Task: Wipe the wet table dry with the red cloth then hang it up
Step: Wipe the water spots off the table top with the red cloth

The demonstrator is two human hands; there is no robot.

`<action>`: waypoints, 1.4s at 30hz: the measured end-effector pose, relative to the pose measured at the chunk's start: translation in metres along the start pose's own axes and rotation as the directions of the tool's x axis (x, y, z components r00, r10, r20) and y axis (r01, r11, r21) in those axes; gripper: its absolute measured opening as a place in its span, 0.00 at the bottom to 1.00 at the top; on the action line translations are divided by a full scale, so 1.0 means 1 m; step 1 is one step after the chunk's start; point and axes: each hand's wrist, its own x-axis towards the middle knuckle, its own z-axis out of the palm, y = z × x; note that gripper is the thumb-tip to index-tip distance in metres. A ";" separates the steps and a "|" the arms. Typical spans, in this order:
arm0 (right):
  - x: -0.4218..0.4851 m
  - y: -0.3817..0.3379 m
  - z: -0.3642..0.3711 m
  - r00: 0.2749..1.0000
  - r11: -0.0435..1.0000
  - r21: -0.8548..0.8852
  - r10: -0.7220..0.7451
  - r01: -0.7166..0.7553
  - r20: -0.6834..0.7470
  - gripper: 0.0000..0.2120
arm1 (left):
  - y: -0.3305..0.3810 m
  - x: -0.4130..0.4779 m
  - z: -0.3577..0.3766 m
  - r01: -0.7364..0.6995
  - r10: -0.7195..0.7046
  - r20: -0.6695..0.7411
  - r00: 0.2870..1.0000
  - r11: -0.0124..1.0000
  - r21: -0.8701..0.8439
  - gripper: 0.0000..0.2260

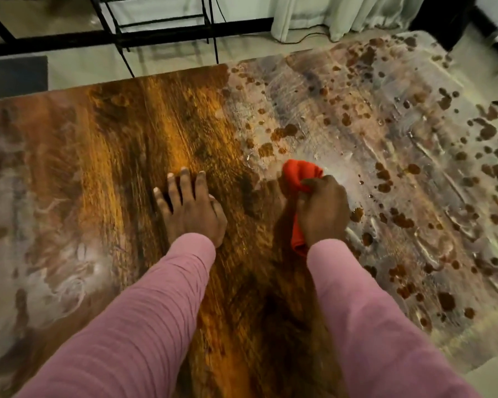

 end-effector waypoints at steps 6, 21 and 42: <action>-0.035 -0.055 0.026 0.953 0.956 0.053 -0.292 0.289 0.080 0.15 | 0.002 0.002 0.006 0.001 -0.001 -0.003 1.000 1.000 0.021 0.26; 0.009 -0.069 0.037 0.891 0.894 0.048 -0.448 0.446 0.077 0.16 | 0.001 0.002 0.006 -0.010 0.010 0.011 1.000 0.999 0.034 0.30; 0.113 -0.054 0.033 0.991 0.991 -0.078 -0.112 0.106 -0.077 0.16 | -0.001 0.004 0.007 -0.018 0.018 0.018 1.000 1.000 0.006 0.30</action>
